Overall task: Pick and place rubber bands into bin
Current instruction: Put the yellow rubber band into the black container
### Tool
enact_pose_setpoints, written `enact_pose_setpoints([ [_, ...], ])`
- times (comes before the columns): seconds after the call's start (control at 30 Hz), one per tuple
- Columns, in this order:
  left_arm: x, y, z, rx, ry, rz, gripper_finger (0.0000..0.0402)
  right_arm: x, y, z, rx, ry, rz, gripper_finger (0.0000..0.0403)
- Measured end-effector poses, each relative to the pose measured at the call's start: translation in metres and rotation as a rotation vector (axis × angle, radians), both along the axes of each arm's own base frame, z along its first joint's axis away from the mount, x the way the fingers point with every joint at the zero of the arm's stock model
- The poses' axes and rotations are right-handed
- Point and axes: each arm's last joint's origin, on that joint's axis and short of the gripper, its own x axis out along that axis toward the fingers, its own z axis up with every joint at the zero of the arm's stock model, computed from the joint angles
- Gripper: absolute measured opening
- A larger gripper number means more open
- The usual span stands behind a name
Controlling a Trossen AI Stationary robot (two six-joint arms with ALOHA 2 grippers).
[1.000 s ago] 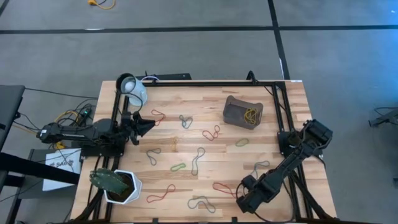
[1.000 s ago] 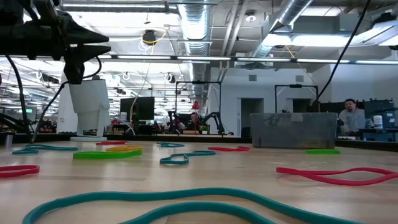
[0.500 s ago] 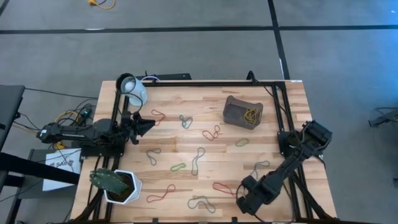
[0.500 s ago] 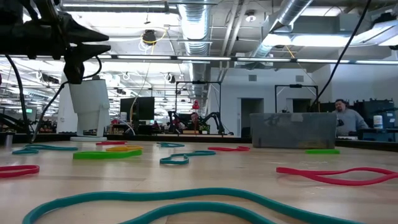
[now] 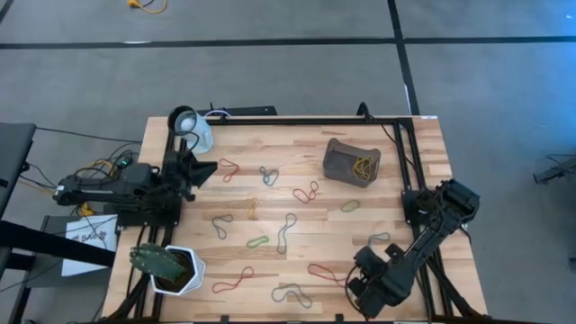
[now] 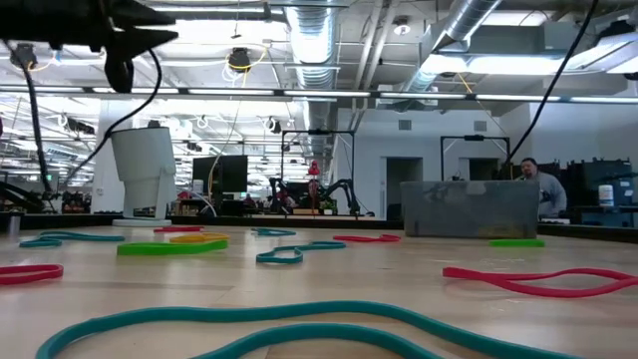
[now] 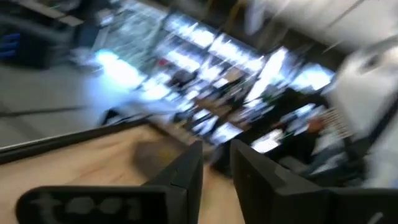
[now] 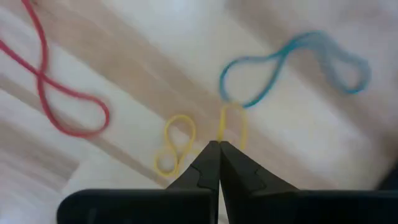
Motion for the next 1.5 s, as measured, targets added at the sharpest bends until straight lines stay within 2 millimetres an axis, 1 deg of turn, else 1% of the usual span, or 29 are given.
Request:
enact_pose_setpoints([
  [0.07, 0.005, 0.001, 0.008, 0.003, 0.089, 0.031, 0.0056, -0.003, -0.005, 0.008, -0.058, 0.043, -0.006, 0.0001],
  [0.13, 0.013, 0.000, 0.016, 0.020, 0.133, 0.035, 0.0047, -0.003, -0.005, 0.013, -0.068, 0.053, -0.006, 0.0001],
  [0.23, 0.025, 0.001, 0.029, 0.048, 0.134, 0.054, 0.0037, -0.005, -0.006, 0.021, -0.097, 0.091, 0.024, 0.0000],
  [0.33, 0.032, 0.001, 0.048, 0.082, 0.093, 0.101, 0.0033, -0.008, -0.014, 0.033, -0.234, 0.102, 0.051, 0.0000],
  [0.37, 0.034, 0.001, 0.054, 0.091, 0.086, 0.110, 0.0032, -0.006, -0.017, 0.035, -0.271, 0.080, 0.059, 0.0000],
  [0.43, 0.038, 0.002, 0.062, 0.102, 0.109, 0.117, 0.0032, -0.002, -0.024, 0.038, -0.309, -0.014, 0.134, 0.0000],
  [0.5, 0.043, 0.001, 0.068, 0.103, 0.125, 0.116, 0.0031, -0.002, -0.035, 0.051, -0.413, -0.138, 0.161, 0.0000],
  [0.57, 0.047, 0.001, 0.069, 0.104, 0.158, 0.107, 0.0031, 0.002, -0.046, 0.058, -0.480, -0.230, 0.183, 0.0000],
  [0.6, 0.050, 0.001, 0.069, 0.105, 0.173, 0.103, 0.0031, 0.001, -0.052, 0.060, -0.503, -0.240, 0.203, 0.0000],
  [0.7, 0.059, 0.000, 0.065, 0.092, 0.205, 0.075, 0.0031, 0.000, -0.078, 0.077, -0.540, -0.295, 0.185, 0.0000],
  [0.77, 0.065, -0.001, 0.061, 0.087, 0.231, 0.050, 0.0031, -0.005, -0.097, 0.083, -0.555, -0.286, 0.194, 0.0000],
  [0.87, 0.072, -0.001, 0.055, 0.088, 0.268, 0.037, 0.0031, -0.010, -0.129, 0.097, -0.569, -0.287, 0.167, 0.0000],
  [0.93, 0.078, -0.002, 0.054, 0.087, 0.265, 0.037, 0.0031, -0.019, -0.152, 0.106, -0.571, -0.281, 0.147, 0.0000],
  [1.0, 0.080, -0.002, 0.052, 0.087, 0.278, 0.037, 0.0031, -0.026, -0.174, 0.113, -0.585, -0.293, 0.089, 0.0000],
  [1.13, 0.084, -0.002, 0.050, 0.087, 0.286, 0.037, 0.0031, -0.043, -0.211, 0.113, -0.528, -0.248, -0.007, 0.0000],
  [1.23, 0.084, -0.002, 0.051, 0.087, 0.275, 0.038, 0.0031, -0.051, -0.232, 0.102, -0.525, -0.234, -0.052, 0.0000],
  [1.37, 0.084, 0.000, 0.051, 0.085, 0.274, 0.049, 0.0031, -0.050, -0.255, 0.089, -0.510, -0.271, -0.096, 0.0000],
  [1.5, 0.085, 0.003, 0.050, 0.069, 0.275, 0.068, 0.0031, -0.038, -0.275, 0.075, -0.475, -0.308, -0.067, 0.0000],
])
